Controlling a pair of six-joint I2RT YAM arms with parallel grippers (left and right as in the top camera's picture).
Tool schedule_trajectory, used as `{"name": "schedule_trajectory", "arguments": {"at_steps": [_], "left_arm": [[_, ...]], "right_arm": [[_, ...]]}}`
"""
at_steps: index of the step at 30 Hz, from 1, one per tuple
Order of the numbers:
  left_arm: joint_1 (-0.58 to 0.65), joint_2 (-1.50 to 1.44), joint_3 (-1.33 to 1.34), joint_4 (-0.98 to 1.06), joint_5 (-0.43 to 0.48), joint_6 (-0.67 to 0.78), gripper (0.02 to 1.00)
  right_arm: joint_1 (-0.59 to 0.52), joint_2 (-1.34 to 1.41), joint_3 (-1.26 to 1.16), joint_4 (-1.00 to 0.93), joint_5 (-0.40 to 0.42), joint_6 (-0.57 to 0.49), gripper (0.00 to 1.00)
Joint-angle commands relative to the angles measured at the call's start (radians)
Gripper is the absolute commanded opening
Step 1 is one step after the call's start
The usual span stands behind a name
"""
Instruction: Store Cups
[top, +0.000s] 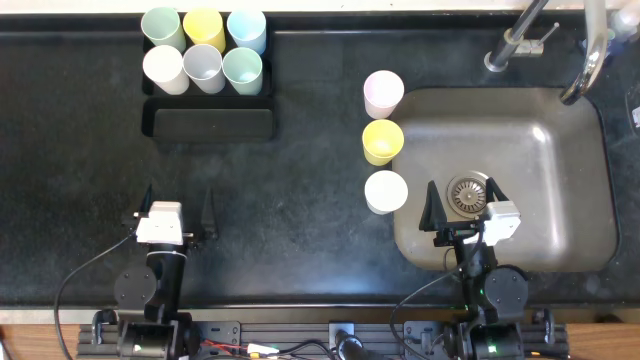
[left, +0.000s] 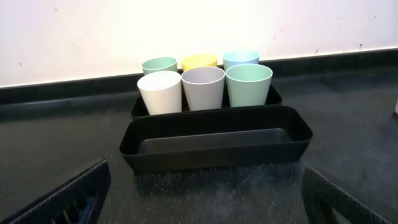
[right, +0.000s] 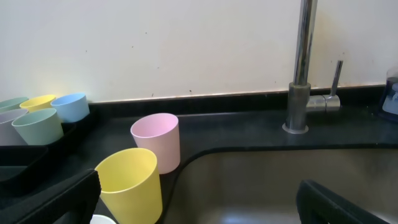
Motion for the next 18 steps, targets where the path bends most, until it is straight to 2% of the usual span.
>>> {"name": "schedule_trajectory", "arguments": {"at_steps": [1, 4, 7, 8, 10, 12, 14, 16, 17, 18], "left_arm": [[-0.013, 0.081, 0.081, -0.008, 0.054, -0.011, 0.998], [-0.013, 0.276, 0.23, -0.009, 0.132, -0.011, 0.998], [-0.013, 0.573, 0.476, -0.011, 0.261, -0.011, 0.998], [-0.013, 0.783, 0.671, -0.018, 0.364, -0.011, 0.998], [-0.019, 1.014, 0.928, -0.056, 0.549, -0.01, 0.998], [-0.045, 1.227, 1.206, -0.174, 0.629, -0.011, 0.998], [-0.113, 1.467, 1.547, -0.388, 0.578, -0.025, 0.998], [-0.209, 1.712, 1.923, -0.63, 0.406, -0.12, 0.998], [-0.3, 1.934, 2.272, -0.849, 0.243, -0.229, 0.998], [-0.338, 2.032, 2.424, -0.941, 0.19, -0.274, 0.998]], "right_arm": [[-0.008, -0.009, -0.013, 0.005, -0.006, 0.005, 0.996], [-0.008, -0.009, -0.013, 0.004, -0.006, 0.005, 0.998], [-0.008, -0.009, -0.013, 0.004, -0.006, 0.005, 0.998], [-0.008, -0.009, -0.013, 0.005, -0.006, 0.005, 0.998], [-0.008, -0.009, -0.013, 0.004, -0.006, 0.005, 0.996], [-0.008, -0.009, -0.013, 0.004, -0.006, 0.005, 0.998], [-0.008, -0.009, -0.013, 0.004, -0.006, 0.005, 0.998], [-0.008, -0.009, -0.013, 0.004, -0.006, 0.005, 0.996], [-0.008, -0.009, -0.014, 0.004, -0.006, 0.005, 0.998], [-0.008, -0.009, -0.013, 0.004, -0.006, 0.005, 0.998]]}}
